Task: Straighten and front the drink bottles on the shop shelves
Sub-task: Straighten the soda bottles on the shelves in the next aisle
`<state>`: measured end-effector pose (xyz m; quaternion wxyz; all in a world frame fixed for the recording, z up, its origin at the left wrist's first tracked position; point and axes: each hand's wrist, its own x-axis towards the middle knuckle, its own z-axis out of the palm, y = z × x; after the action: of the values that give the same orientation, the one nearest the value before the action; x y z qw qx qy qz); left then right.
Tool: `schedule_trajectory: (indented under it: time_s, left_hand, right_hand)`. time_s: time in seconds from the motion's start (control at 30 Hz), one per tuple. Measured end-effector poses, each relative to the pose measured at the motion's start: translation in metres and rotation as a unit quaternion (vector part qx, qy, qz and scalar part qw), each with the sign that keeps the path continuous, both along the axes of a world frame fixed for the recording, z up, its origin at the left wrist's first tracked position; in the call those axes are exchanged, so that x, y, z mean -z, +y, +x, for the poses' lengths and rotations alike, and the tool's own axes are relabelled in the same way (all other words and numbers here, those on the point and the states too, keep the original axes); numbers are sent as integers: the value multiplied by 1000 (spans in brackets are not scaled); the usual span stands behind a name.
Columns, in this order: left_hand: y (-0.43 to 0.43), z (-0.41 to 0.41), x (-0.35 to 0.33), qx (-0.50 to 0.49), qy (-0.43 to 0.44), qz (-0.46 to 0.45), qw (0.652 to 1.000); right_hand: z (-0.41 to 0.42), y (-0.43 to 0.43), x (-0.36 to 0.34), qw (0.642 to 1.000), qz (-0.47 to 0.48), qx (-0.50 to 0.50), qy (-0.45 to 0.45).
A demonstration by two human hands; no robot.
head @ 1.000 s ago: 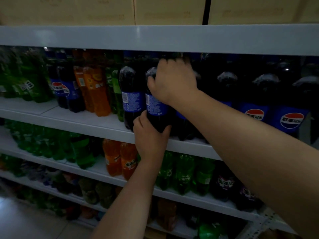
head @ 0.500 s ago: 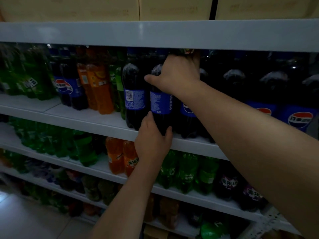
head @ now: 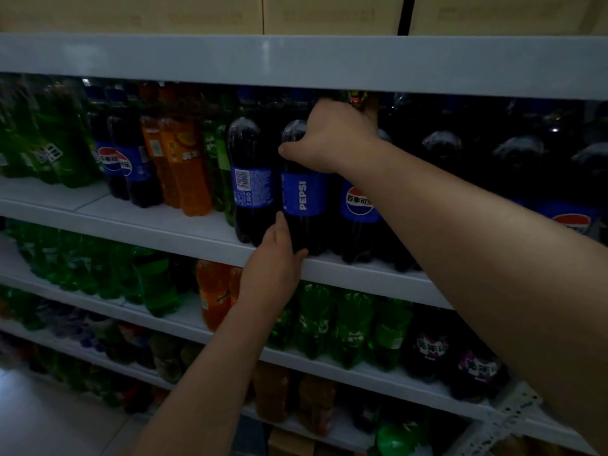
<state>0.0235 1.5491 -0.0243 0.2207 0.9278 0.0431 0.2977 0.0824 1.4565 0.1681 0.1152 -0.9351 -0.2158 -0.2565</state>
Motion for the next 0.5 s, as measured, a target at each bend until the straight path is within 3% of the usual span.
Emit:
schedule_trajectory:
  time_s: [0.13, 0.3, 0.5]
  left_hand:
    - [-2, -6, 3, -28, -20, 38, 999]
    - [-10, -10, 8, -43, -162, -43, 985]
    - [-26, 6, -3, -98, -84, -66, 989]
  right_hand:
    - [-2, 0, 0, 999, 20, 5, -26]
    - [-2, 1, 5, 998, -36, 35, -40]
    - [-2, 8, -7, 999, 11, -14, 47]
